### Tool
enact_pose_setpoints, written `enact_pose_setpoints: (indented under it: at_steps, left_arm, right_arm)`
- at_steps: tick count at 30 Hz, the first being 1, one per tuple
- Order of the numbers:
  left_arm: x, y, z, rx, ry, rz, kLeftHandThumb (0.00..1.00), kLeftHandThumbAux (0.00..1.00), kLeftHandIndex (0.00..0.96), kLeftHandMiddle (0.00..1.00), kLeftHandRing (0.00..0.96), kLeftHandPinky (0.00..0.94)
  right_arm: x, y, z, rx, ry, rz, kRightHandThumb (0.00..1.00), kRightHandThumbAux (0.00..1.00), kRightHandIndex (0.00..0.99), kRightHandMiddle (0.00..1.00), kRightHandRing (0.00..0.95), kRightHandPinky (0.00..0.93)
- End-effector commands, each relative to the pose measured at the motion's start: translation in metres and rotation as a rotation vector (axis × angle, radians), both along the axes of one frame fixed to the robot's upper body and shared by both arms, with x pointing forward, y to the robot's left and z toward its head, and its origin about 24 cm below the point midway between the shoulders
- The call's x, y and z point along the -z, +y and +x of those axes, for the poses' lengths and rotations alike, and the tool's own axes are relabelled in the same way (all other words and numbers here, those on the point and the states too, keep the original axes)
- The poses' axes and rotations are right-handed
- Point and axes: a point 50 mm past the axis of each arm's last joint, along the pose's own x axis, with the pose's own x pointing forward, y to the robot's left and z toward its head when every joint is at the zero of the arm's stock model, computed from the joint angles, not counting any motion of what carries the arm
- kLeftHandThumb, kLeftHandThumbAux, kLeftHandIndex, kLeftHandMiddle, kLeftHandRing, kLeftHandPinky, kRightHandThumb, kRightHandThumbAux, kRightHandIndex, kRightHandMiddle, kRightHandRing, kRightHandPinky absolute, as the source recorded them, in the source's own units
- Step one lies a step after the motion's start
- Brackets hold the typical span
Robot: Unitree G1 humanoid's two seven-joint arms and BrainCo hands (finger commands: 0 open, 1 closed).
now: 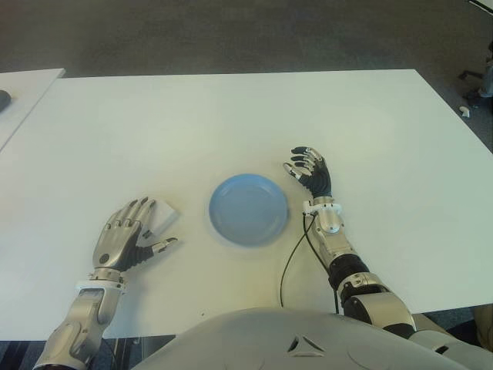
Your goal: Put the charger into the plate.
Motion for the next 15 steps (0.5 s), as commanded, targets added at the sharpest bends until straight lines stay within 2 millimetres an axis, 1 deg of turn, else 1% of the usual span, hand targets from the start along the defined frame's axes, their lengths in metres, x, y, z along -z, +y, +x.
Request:
enact_pose_setpoints:
  at_steps: [1, 15]
  left_arm:
    - [0.022, 0.000, -0.009, 0.002, 0.117, 0.013, 0.130, 0.171, 0.000, 0.015, 0.000, 0.000]
    - [0.028, 0.003, 0.001, 0.002, 0.091, 0.015, 0.135, 0.191, 0.000, 0.026, 0.004, 0.000]
  right_arm:
    - [0.061, -0.004, -0.061, 0.029, 0.275, -0.021, 0.000, 0.759, 0.316, 0.350, 0.351, 0.333]
    - [0.061, -0.004, -0.062, 0.039, 0.264, -0.065, 0.000, 0.729, 0.346, 0.365, 0.367, 0.355]
